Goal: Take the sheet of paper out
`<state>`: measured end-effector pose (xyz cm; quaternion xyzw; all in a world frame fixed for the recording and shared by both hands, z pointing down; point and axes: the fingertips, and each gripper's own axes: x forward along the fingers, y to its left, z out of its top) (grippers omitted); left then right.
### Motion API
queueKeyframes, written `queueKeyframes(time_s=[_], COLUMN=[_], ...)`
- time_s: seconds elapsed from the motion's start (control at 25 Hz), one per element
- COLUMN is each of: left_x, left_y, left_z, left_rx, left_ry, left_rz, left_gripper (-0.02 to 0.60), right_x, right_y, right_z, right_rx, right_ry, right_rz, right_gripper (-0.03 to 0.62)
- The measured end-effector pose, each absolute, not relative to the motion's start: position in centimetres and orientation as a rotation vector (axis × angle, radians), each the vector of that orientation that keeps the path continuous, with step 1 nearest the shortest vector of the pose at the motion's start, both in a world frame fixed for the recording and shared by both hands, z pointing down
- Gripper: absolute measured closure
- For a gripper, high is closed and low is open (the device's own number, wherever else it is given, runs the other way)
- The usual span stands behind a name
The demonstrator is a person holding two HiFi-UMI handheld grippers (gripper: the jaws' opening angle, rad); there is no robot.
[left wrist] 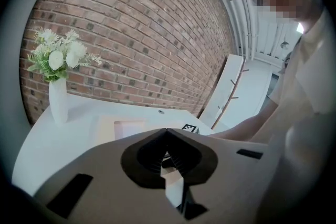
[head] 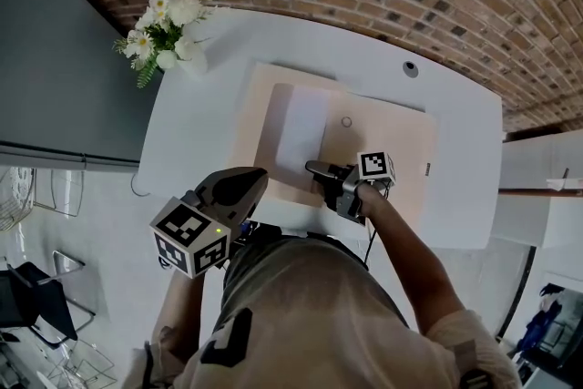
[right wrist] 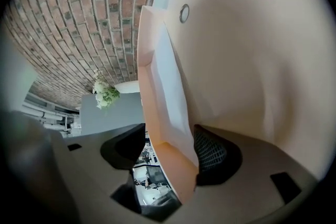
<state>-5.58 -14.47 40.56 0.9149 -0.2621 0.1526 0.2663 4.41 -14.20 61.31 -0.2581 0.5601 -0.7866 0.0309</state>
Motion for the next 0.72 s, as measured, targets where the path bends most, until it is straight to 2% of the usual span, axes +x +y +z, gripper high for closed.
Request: queueKeyframes(time_s=[0.72], left_x=[-7.0], left_y=[-14.2], left_z=[40.8], left_rx=[2.46], left_ry=[-0.726], left_rz=[0.422], left_gripper=[0.567], right_x=[5.6], right_y=[-18.5], right_z=[61.2], right_rx=[-0.91], right_ry=[1.861], right_rz=[-2.218], right_gripper=[0.31])
